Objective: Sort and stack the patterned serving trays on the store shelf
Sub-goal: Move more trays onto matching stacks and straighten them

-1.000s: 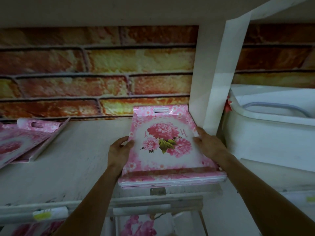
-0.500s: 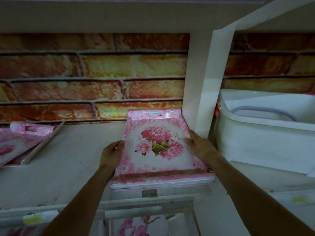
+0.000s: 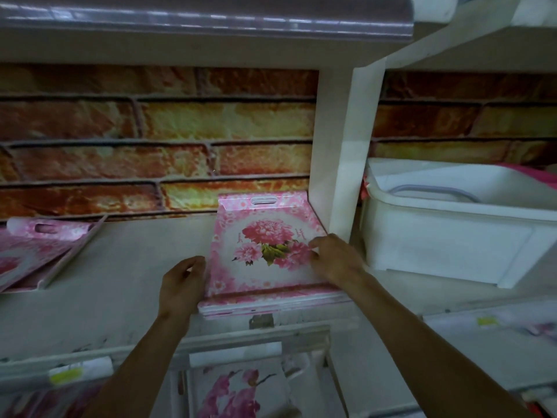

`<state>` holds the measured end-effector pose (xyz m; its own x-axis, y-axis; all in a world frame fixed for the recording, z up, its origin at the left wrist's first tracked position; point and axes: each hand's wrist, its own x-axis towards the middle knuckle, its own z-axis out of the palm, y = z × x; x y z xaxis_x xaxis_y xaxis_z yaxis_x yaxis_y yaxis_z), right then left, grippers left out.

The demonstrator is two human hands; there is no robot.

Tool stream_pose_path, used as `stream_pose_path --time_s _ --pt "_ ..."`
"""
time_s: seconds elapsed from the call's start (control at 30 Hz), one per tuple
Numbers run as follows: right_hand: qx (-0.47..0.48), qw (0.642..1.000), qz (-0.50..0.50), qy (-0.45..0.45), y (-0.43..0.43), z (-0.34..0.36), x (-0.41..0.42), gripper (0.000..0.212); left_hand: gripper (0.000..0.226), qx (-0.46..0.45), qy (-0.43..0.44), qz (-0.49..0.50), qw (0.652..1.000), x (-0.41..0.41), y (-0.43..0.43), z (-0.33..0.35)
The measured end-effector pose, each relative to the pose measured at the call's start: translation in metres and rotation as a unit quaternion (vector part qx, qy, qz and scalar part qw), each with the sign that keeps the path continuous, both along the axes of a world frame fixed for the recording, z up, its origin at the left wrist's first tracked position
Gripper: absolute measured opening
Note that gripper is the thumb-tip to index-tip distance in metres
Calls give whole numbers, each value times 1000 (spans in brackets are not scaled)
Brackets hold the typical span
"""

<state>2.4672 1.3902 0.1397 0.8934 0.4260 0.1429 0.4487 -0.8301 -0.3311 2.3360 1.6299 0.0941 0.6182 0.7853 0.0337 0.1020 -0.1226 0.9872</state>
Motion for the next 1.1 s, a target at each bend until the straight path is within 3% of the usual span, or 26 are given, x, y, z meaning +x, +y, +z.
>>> stream_pose_path --time_s 0.1,0.33,0.57,0.67,0.83,0.93,1.1 --pt "38 998 39 -13 18 1 -35 23 20 -14 -35 -16 999 -17 -4 -2" --pt "128 984 115 -38 52 -2 -117 28 26 -4 -93 -33 995 -78 -18 -9" --pt "119 965 233 -26 76 -36 -181 36 35 -3 -125 -3 992 -139 -18 -48" --pt "80 958 274 12 84 -57 -194 35 34 -14 -90 19 996 -153 0 -77" --pt "44 962 252 97 92 -93 -187 31 34 -5 13 -24 1000 -175 17 -105" --pt "36 962 250 101 91 -110 -177 31 33 -8 82 -49 995 -179 21 -120" --pt "31 957 263 117 80 -138 -169 29 23 -47 127 -64 989 -174 4 -142"
